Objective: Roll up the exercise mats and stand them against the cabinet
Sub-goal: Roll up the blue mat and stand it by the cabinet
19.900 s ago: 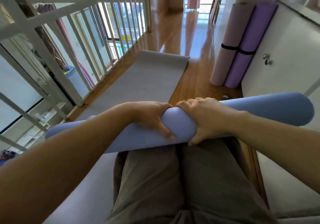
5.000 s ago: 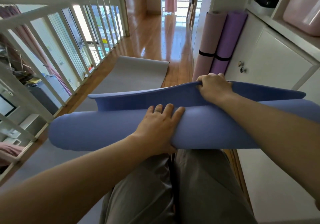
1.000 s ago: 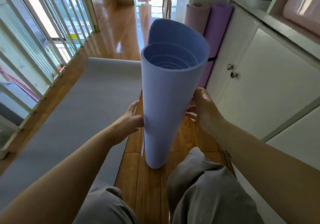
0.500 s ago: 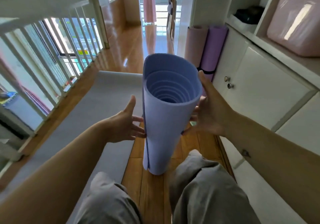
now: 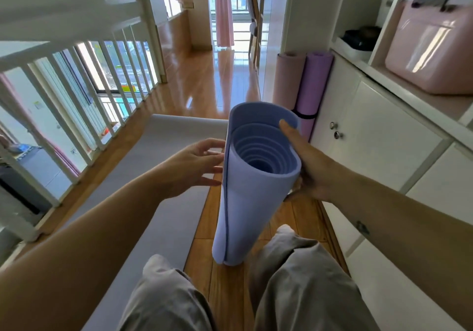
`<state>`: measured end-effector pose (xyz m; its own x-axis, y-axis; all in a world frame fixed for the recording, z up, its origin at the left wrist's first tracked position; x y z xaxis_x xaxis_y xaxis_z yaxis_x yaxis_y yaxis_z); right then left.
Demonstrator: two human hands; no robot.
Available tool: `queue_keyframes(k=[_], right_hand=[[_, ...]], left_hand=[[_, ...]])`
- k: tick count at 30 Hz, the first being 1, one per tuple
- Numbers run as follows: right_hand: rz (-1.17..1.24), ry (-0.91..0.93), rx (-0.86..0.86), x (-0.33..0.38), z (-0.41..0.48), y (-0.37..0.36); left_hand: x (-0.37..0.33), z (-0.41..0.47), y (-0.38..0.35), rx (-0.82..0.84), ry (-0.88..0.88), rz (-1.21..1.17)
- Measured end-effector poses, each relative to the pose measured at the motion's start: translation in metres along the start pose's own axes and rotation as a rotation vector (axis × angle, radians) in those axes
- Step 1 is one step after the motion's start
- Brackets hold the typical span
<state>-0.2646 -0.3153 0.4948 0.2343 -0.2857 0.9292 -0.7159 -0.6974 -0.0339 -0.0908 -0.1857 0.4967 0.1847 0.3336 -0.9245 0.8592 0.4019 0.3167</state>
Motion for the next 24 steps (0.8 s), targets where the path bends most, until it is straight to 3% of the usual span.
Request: queue_keyframes(k=[3,6,10,16,24], right_hand=[[0.021,0.012,-0.059,-0.001,0.003,0.001],[0.028,-0.034,-0.075,0.003,0.003,-0.001],[0.029,-0.122,-0.026,0.023,-0.012,-0.008],[-0.246,-0.064,0.031,0.026,-0.026,-0.001],[-0.379,-0.013,0.019,0.024,-0.023,-0.015]], left_hand=[[-0.024,-0.005,0.010,0.093,0.180,-0.069],[-0.057,-0.003,0.018,0.237,0.348,0.062],[-0.085,-0.003,0.012,0.346,0.406,0.298],[-0.084,-0.003,0.010,0.473,0.520,0.306],[-0.079,-0.015,0.012,0.346,0.565,0.321]])
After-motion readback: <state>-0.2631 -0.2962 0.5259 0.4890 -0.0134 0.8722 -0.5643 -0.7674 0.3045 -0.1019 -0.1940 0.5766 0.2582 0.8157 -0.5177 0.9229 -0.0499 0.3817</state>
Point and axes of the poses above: each hand's wrist, its own z-axis towards the middle knuckle, its own y-axis out of the back of the hand, x = y × z, the point moved 1 cm from there along z, towards the middle knuckle, and after that the axes turned 5 degrees about -x, right-handed, at the moved point
